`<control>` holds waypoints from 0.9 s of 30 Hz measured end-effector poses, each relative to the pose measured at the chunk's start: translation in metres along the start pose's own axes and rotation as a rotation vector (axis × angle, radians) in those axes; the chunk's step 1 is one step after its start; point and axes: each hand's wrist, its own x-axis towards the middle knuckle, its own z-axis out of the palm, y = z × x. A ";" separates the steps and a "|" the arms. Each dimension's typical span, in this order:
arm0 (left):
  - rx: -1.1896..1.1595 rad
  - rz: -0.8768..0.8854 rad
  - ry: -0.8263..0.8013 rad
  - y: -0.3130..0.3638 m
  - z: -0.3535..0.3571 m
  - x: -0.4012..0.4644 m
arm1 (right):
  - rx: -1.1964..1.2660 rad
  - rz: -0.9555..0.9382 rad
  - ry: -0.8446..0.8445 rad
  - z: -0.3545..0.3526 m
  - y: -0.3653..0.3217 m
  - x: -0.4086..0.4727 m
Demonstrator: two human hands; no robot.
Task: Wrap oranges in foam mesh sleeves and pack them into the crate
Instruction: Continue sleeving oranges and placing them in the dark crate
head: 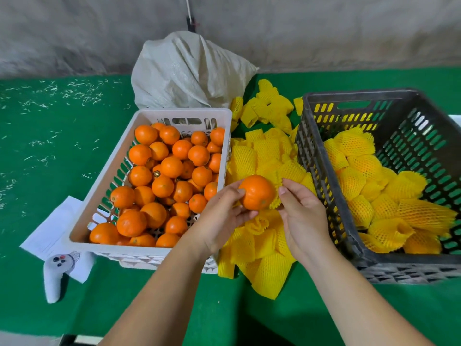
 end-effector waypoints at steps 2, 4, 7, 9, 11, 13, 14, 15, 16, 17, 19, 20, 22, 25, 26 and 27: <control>0.004 -0.040 0.005 0.001 0.003 0.002 | -0.056 0.009 -0.027 -0.003 0.002 0.003; 0.057 -0.032 -0.013 0.000 0.004 0.001 | -0.133 -0.003 -0.061 -0.006 0.005 0.004; 0.097 -0.017 -0.069 -0.001 0.001 -0.001 | -0.248 -0.025 -0.064 -0.009 0.007 0.008; 0.013 -0.040 -0.093 0.000 -0.002 -0.004 | -0.319 -0.006 -0.104 -0.010 0.008 0.009; -0.086 -0.078 -0.098 0.001 -0.007 -0.006 | -0.350 0.001 -0.142 -0.010 0.009 0.008; -0.105 -0.115 -0.126 0.000 -0.008 -0.007 | -0.365 -0.041 -0.129 -0.008 0.009 0.007; -0.085 -0.121 -0.140 -0.001 -0.008 -0.007 | -0.365 -0.068 -0.113 -0.007 0.008 0.006; -0.044 -0.112 -0.146 -0.002 -0.007 -0.006 | -0.367 -0.100 -0.093 -0.007 0.007 0.006; -0.003 -0.090 -0.144 -0.004 -0.007 -0.004 | -0.374 -0.137 -0.072 -0.008 0.005 0.005; 0.037 -0.058 -0.139 -0.005 -0.006 -0.003 | -0.383 -0.174 -0.059 -0.010 0.003 0.004; 0.132 0.002 -0.136 -0.011 -0.006 -0.001 | -0.412 -0.244 -0.074 -0.017 -0.002 0.001; 0.176 0.026 -0.138 -0.014 -0.004 -0.001 | -0.423 -0.275 -0.093 -0.021 -0.005 -0.001; 0.222 0.070 -0.137 -0.018 -0.001 -0.003 | -0.419 -0.313 -0.123 -0.026 -0.010 -0.005; 0.206 0.099 -0.114 -0.023 -0.002 -0.006 | -0.484 -0.317 -0.167 -0.027 -0.015 -0.011; 0.193 0.106 -0.115 -0.023 -0.003 -0.007 | -0.513 -0.315 -0.181 -0.028 -0.016 -0.012; 0.185 0.123 -0.116 -0.022 -0.004 -0.007 | -0.530 -0.320 -0.191 -0.031 -0.018 -0.013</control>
